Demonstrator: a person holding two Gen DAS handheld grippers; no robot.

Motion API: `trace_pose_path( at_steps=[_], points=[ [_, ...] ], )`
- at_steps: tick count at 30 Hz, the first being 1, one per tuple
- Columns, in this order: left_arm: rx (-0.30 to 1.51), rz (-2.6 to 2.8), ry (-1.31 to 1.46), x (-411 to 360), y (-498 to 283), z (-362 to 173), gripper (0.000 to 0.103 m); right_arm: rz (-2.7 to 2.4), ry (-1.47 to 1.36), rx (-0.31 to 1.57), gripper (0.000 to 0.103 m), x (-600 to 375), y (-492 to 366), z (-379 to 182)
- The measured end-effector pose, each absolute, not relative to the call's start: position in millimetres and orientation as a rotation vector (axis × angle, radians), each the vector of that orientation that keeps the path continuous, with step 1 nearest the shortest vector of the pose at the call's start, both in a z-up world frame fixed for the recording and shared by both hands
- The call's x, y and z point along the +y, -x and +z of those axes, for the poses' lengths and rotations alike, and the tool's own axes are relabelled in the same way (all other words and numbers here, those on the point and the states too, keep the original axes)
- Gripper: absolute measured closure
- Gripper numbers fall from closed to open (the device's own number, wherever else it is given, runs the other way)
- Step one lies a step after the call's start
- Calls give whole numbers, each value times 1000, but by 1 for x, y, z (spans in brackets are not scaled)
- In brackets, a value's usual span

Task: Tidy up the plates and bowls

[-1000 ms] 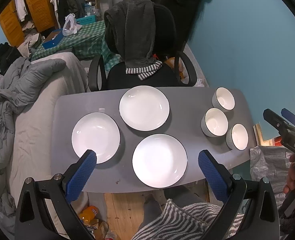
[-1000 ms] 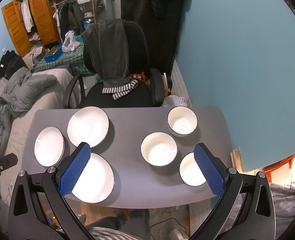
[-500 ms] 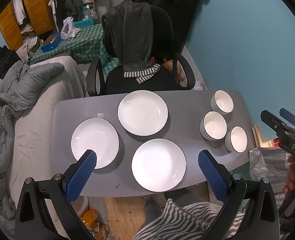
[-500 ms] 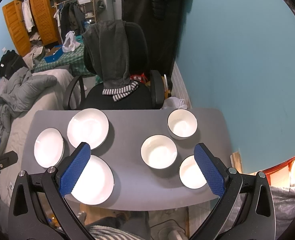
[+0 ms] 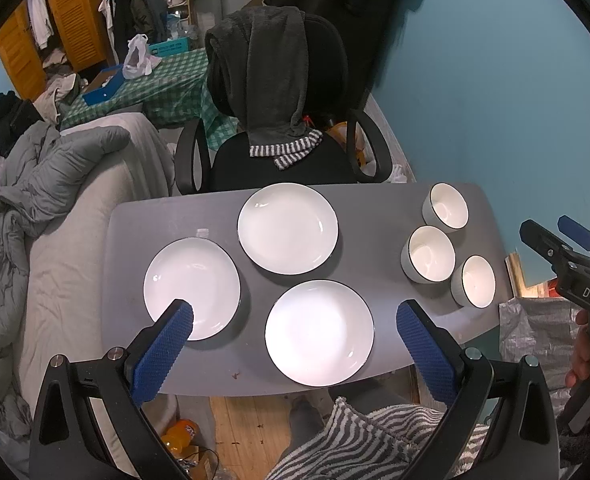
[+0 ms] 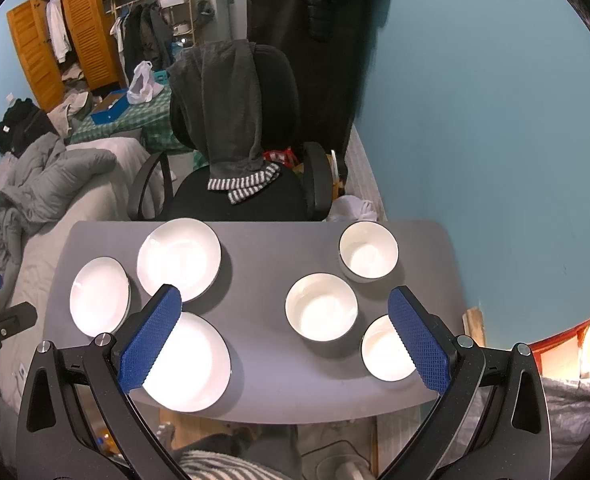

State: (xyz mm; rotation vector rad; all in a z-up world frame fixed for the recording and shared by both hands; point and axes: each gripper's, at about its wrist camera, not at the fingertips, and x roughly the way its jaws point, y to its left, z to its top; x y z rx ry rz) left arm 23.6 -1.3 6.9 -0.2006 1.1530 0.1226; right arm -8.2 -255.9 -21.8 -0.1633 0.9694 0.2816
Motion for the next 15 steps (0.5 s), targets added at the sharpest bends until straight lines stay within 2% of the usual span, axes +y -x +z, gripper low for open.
trace_pose_path(
  at_steps=[15],
  points=[
    [1156,131,220,7,-22,3,0,308,162,995,1,-244,4,-29]
  ],
)
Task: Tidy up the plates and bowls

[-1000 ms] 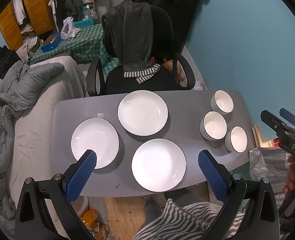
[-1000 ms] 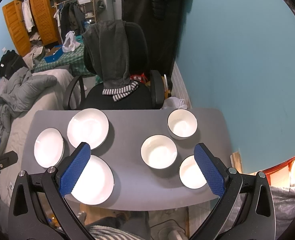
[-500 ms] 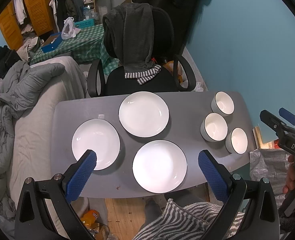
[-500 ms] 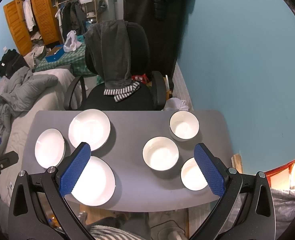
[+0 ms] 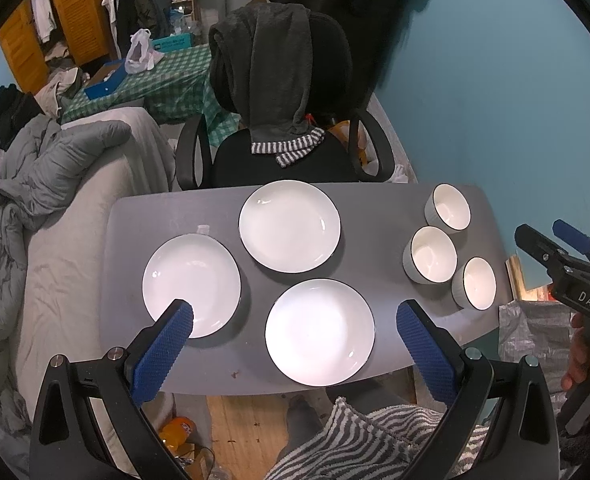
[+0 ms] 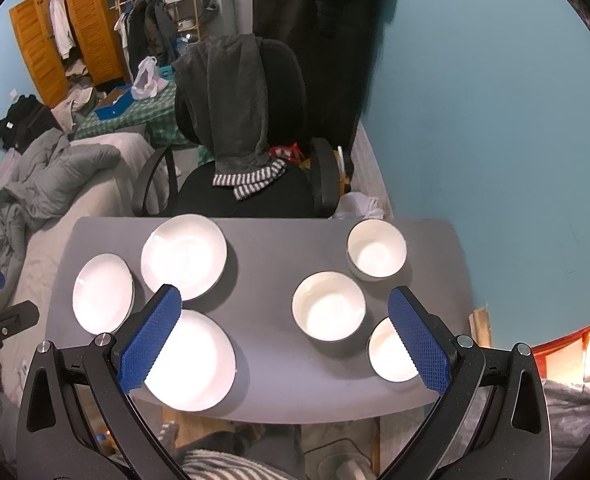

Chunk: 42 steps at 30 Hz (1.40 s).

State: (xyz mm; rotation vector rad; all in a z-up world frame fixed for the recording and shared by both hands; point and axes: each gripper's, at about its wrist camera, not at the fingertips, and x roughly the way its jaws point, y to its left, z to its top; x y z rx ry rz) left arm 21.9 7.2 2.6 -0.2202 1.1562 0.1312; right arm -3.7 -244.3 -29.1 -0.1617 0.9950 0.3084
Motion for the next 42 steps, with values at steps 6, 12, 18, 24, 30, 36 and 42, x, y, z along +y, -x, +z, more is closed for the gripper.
trace_pose_path(
  at_steps=[6,12,18,24,30,36,42],
  points=[
    [1170,166,236,18,-20,-10,0,327,187,1019,1,-238,0,-39],
    [1216,226,227,30,-15,-35,0,403,238,1020,1,-225,-5,-52],
    [1221,248,204,38,-4,-54,0,464,269,1042,1,-211,-5,-64],
    [1216,248,178,45,7,-70,0,515,327,1066,1,-193,-1,-87],
    [1217,233,138,47,11,-94,0,550,350,1100,1,-184,2,-111],
    [1258,189,107,43,7,-126,0,547,420,1123,1,-178,1,-145],
    [1314,161,79,38,3,-162,0,569,440,1171,1,-176,-3,-177]
  ],
)
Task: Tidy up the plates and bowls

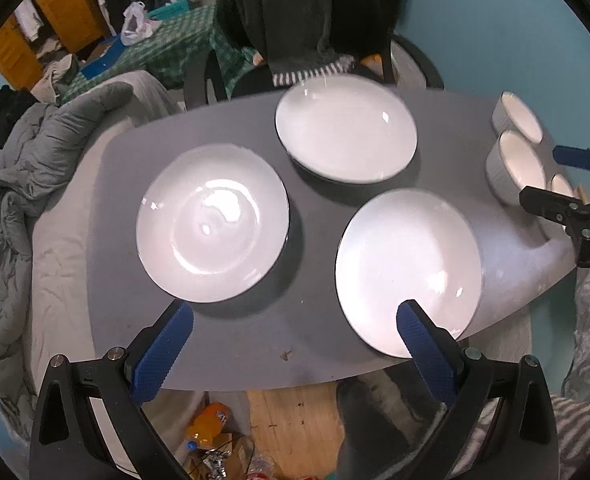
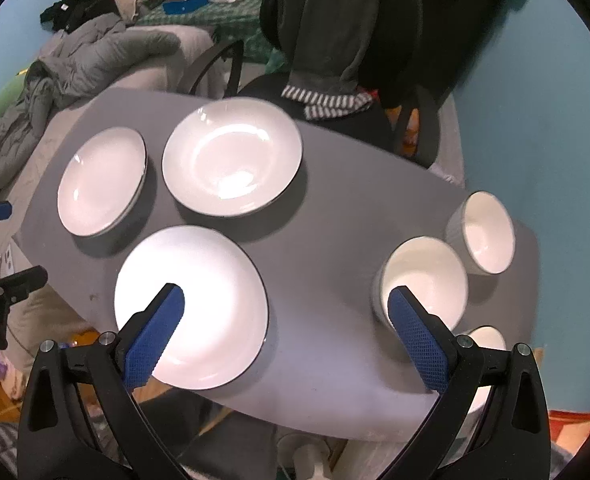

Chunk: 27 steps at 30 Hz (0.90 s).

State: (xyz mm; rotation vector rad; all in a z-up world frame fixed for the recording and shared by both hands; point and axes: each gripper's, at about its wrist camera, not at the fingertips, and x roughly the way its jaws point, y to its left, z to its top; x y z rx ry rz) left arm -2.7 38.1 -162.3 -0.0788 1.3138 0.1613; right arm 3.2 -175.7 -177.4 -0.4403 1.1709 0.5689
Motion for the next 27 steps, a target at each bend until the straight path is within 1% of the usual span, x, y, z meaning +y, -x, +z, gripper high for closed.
trace_pose_path(
  at_steps=[6,10,11,15,21,22,25,26,27],
  points=[
    [1368,136,82,33,0,-194,0,610,457,1212,1,-173,-3,-210],
    [1373,131,109,34,-2,-205,0,609,465,1246,6,-172,-5,-228],
    [1367,137,110,34,-2,-207,0,608,457,1268,6,-172,-7,-237],
    [1379,160,91,35,-7,-225,0,615,441,1294,6,-170,-8,-245],
    [1384,110,181,36,-11,-243,0,626,442,1325,6,-165,-11,-267],
    [1391,119,190,36,-12,-246,1,625,445,1329,8,-165,-12,-271],
    [1407,128,227,38,-12,-255,8,636,449,1338,16,-168,-11,-278],
    [1421,130,241,38,-13,-259,10,641,453,1341,20,-169,-11,-280],
    [1439,130,258,38,-13,-261,11,644,459,1343,21,-168,-10,-283]
  ],
)
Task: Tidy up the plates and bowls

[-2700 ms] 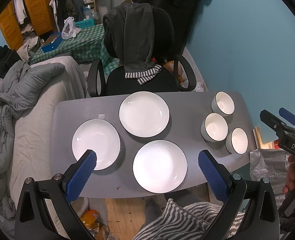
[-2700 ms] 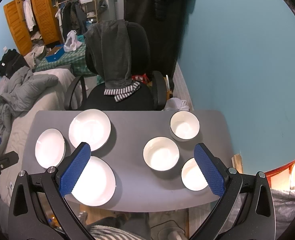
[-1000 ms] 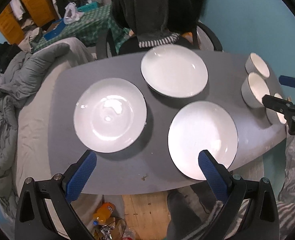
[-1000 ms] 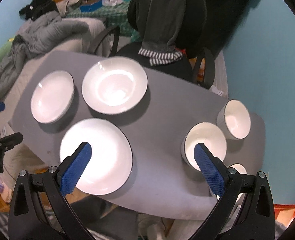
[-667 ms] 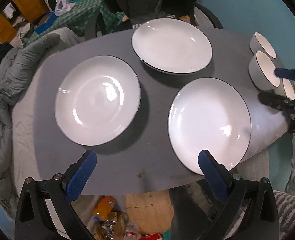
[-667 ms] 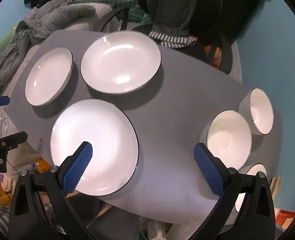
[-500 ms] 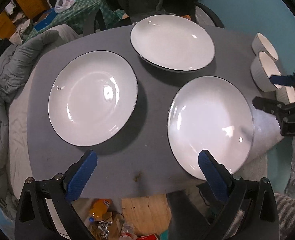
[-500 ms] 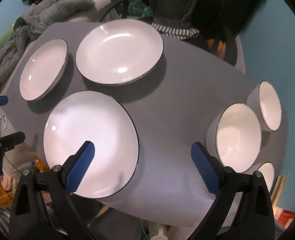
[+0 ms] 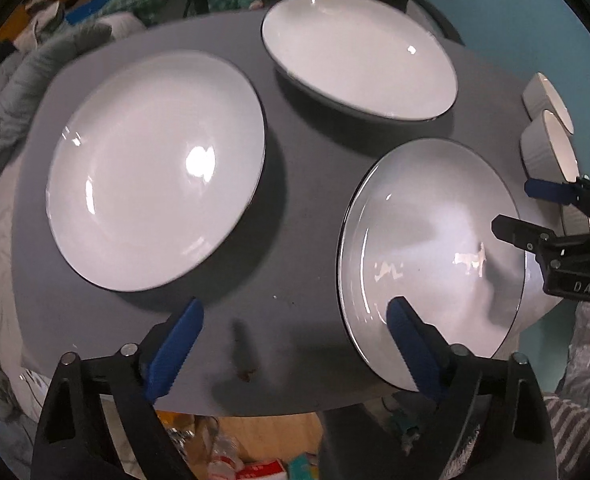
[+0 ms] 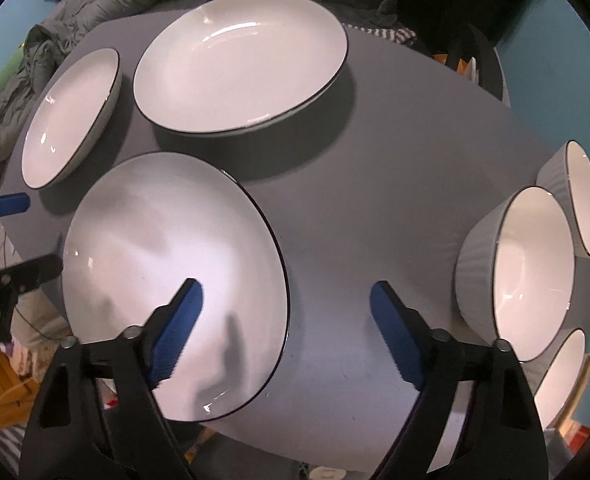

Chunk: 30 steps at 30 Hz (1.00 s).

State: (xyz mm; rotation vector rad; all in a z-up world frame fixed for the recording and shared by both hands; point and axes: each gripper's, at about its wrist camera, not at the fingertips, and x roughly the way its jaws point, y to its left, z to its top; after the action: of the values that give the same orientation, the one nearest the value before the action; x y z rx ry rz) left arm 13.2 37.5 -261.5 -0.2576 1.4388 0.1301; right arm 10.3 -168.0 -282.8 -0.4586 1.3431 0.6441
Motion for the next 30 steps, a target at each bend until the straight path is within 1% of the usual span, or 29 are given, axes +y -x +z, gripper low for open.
trace_pose_path(
  at_steps=[2,3,5,6,7,8,9,11,12,15,16,23,30],
  points=[
    [1457,127,282,36,-11,-268,18,655,476,1348,26,-168,-8,-288],
    [1469,127,286,35,-12,-270,19,657,479,1349,27,-169,-8,-290],
    [1479,128,298,33,-12,-274,23,660,479,1352,32,-169,-8,-291],
    [1480,126,305,31,-12,-275,23,666,475,1359,33,-170,-8,-293],
    [1484,127,310,30,-12,-277,23,670,470,1368,38,-170,-8,-294],
    [1487,126,317,28,-12,-279,26,676,459,1383,44,-172,-9,-297],
    [1490,123,322,26,-13,-280,28,676,459,1383,48,-172,-9,-297],
    [1509,124,329,24,-14,-286,40,675,454,1401,65,-173,-14,-297],
    [1518,123,333,23,-14,-287,43,677,451,1409,67,-174,-14,-299],
    [1525,113,360,21,-12,-290,45,701,425,1426,75,-177,-15,-301],
    [1524,112,367,20,-12,-290,47,712,418,1429,81,-177,-15,-301],
    [1506,121,424,25,-12,-294,56,732,408,1444,81,-170,-16,-303],
    [1521,111,437,35,-12,-300,57,724,397,1486,81,-170,-15,-304]
  ],
)
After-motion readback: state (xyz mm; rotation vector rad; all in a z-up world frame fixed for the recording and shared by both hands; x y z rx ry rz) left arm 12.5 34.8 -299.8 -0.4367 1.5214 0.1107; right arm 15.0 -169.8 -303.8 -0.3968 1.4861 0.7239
